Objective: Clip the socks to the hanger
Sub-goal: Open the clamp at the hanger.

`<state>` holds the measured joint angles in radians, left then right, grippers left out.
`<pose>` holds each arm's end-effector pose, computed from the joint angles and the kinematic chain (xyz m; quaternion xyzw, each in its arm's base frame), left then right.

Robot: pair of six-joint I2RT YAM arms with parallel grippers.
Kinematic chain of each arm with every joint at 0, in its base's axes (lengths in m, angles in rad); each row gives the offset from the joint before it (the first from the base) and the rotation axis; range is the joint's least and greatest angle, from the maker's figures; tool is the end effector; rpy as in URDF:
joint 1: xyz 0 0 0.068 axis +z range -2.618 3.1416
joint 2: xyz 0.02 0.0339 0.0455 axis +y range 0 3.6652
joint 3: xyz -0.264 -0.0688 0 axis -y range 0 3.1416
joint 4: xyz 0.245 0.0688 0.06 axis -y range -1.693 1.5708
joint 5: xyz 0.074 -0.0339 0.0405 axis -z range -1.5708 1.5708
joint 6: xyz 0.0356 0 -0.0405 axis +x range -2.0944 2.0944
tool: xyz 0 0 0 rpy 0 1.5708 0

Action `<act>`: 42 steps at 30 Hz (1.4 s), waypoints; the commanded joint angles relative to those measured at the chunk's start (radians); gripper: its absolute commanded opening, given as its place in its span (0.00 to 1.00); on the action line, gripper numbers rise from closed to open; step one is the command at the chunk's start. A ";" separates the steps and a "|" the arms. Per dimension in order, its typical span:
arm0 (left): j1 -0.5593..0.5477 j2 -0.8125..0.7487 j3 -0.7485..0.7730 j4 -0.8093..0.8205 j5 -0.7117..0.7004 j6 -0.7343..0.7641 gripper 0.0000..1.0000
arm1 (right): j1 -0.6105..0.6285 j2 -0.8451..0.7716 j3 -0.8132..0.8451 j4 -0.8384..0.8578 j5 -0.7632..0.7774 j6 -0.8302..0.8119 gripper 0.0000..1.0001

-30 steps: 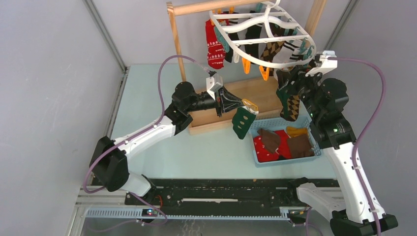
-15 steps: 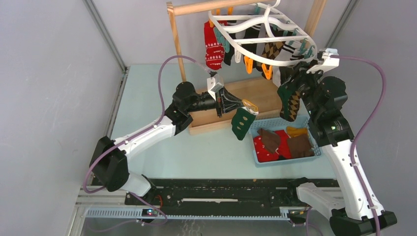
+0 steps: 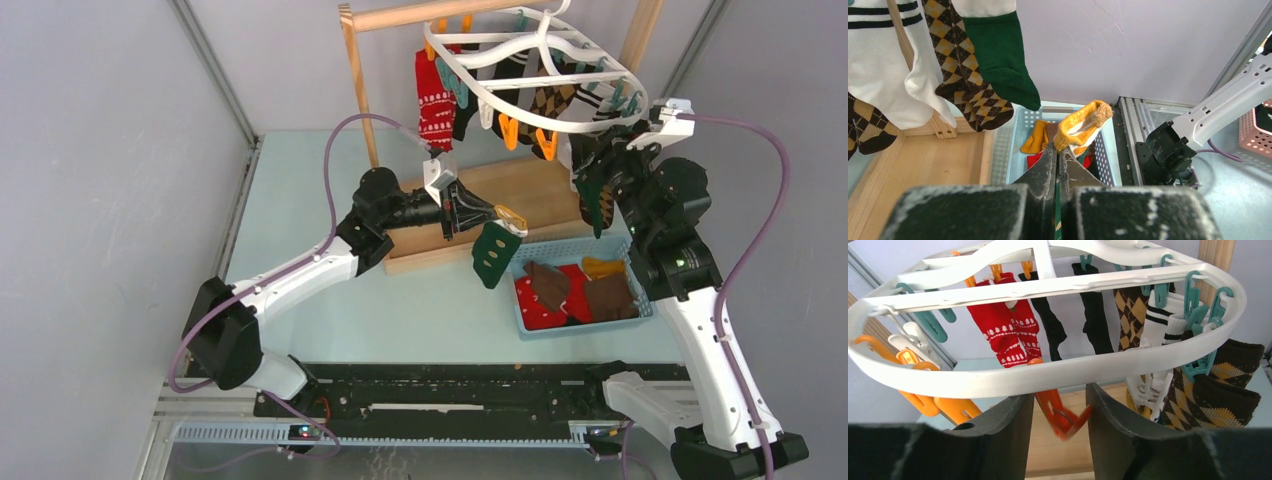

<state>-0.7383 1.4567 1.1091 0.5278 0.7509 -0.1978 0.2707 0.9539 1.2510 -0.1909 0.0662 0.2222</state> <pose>0.2345 -0.2462 0.3667 0.4305 0.4992 -0.5319 0.5316 0.1865 0.0493 0.4695 0.0084 0.6686 0.1599 0.7262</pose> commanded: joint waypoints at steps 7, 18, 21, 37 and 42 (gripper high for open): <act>-0.016 -0.007 0.049 0.014 -0.007 0.024 0.00 | -0.042 -0.018 0.024 0.055 0.007 0.006 0.55; -0.025 -0.007 0.051 0.009 -0.009 0.027 0.00 | -0.042 -0.022 0.024 0.066 0.000 -0.006 0.36; -0.025 -0.006 0.053 0.010 -0.010 0.027 0.00 | -0.041 -0.024 0.024 0.067 -0.010 -0.010 0.28; -0.028 0.249 0.298 0.254 0.152 -0.187 0.00 | -0.090 -0.043 0.024 0.037 -0.157 0.001 0.18; -0.027 0.346 0.388 0.396 0.198 -0.319 0.00 | -0.121 -0.047 0.024 0.033 -0.227 0.012 0.17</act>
<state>-0.7601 1.7535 1.3945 0.7425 0.8818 -0.3759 0.1692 0.9329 1.2510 -0.1745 -0.0902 0.2226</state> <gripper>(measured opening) 0.010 0.325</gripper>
